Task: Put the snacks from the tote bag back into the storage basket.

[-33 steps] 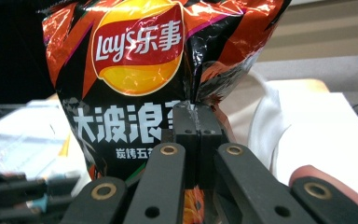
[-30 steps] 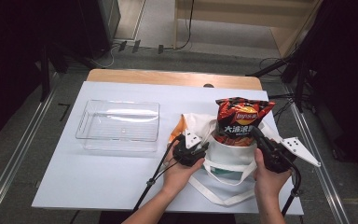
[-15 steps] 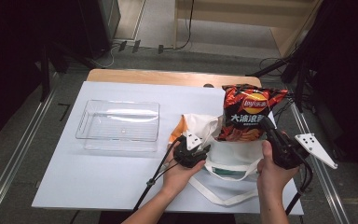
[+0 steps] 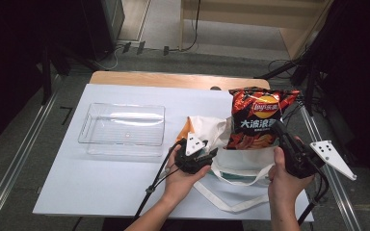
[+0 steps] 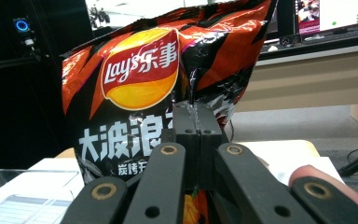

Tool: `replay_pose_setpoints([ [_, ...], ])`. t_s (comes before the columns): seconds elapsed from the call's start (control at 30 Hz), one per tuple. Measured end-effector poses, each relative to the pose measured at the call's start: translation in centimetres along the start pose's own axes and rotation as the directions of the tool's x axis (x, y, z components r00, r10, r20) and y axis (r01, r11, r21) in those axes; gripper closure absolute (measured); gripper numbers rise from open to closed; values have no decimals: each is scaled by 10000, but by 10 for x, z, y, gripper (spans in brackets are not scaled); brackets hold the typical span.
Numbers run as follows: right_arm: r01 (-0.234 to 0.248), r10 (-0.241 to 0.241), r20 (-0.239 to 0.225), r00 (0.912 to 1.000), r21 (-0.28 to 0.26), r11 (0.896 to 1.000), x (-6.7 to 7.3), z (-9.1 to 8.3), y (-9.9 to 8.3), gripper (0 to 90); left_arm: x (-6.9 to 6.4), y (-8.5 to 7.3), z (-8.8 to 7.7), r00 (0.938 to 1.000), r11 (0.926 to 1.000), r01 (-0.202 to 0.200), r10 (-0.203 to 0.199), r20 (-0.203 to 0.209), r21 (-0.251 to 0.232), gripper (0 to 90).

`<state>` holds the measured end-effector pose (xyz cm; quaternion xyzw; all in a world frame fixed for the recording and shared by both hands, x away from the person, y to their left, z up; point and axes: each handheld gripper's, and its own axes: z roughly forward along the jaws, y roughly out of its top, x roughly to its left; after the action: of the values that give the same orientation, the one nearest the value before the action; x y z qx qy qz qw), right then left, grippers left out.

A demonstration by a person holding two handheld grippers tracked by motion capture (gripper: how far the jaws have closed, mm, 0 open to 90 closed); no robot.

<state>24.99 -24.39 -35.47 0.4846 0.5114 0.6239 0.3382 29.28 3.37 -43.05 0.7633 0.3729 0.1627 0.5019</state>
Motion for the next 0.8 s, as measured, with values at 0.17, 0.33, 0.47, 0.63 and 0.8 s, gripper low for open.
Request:
replay_pose_setpoints([
  [0.17,92,-90,-98,9999,150,9998,4,1,-3,900,2,4,-11,10000,9999,-80,80,29,-122,563],
  [0.33,174,-171,-166,9997,190,9997,8,2,-4,900,3,14,-28,9992,9976,259,-239,308,-649,563],
  [0.47,284,-278,-234,9993,268,9992,11,3,-6,900,-2,24,-39,9987,9951,208,-163,474,-964,561],
  [0.63,335,-323,-352,9989,322,9989,17,5,-8,900,-4,32,-47,9983,9914,246,-176,561,-1282,557],
  [0.8,388,-373,-470,9982,335,9987,21,6,-9,900,-5,38,-52,9945,9875,562,-422,962,-1469,545],
])
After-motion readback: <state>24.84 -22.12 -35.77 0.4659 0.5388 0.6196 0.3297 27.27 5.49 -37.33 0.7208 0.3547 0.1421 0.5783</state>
